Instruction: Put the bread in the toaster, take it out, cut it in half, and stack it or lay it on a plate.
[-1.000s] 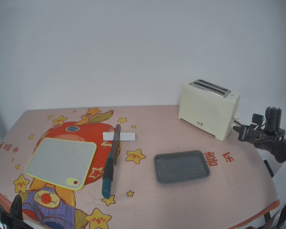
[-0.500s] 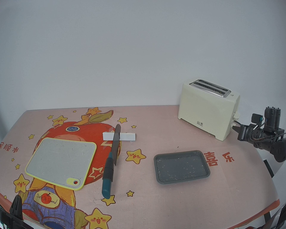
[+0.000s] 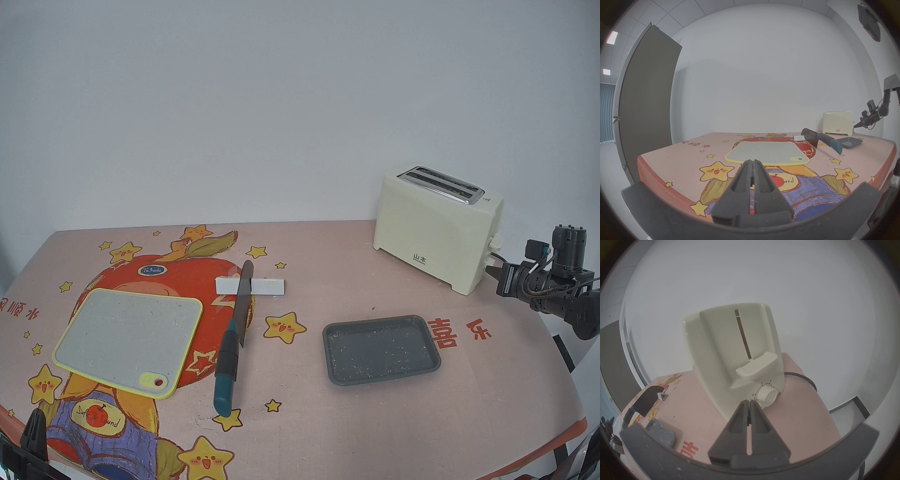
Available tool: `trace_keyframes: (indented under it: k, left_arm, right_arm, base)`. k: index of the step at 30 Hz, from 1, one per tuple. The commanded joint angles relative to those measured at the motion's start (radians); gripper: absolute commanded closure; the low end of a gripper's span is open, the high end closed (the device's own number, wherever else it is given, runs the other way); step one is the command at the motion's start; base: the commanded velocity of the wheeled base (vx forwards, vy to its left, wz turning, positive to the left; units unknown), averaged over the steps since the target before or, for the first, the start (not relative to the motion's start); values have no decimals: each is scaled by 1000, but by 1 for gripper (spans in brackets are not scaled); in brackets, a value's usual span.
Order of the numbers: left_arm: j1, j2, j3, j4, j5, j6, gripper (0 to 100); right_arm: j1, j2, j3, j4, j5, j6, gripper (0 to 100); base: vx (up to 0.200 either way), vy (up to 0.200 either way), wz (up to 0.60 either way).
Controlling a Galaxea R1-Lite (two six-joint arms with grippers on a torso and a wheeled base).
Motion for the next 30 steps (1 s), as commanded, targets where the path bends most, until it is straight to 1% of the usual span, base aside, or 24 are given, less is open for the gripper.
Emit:
trace_keyframes:
  k: [1, 30]
  left_arm:
    - [0, -1, 18, 0, 0, 0, 100]
    - [1, -1, 18, -1, 0, 0, 100]
  right_arm:
    - [-1, 4, 0, 0, 1, 0, 100]
    - [-1, 18, 1, 0, 1, -3, 100]
  base:
    - [0, 0, 0]
    - [0, 0, 0]
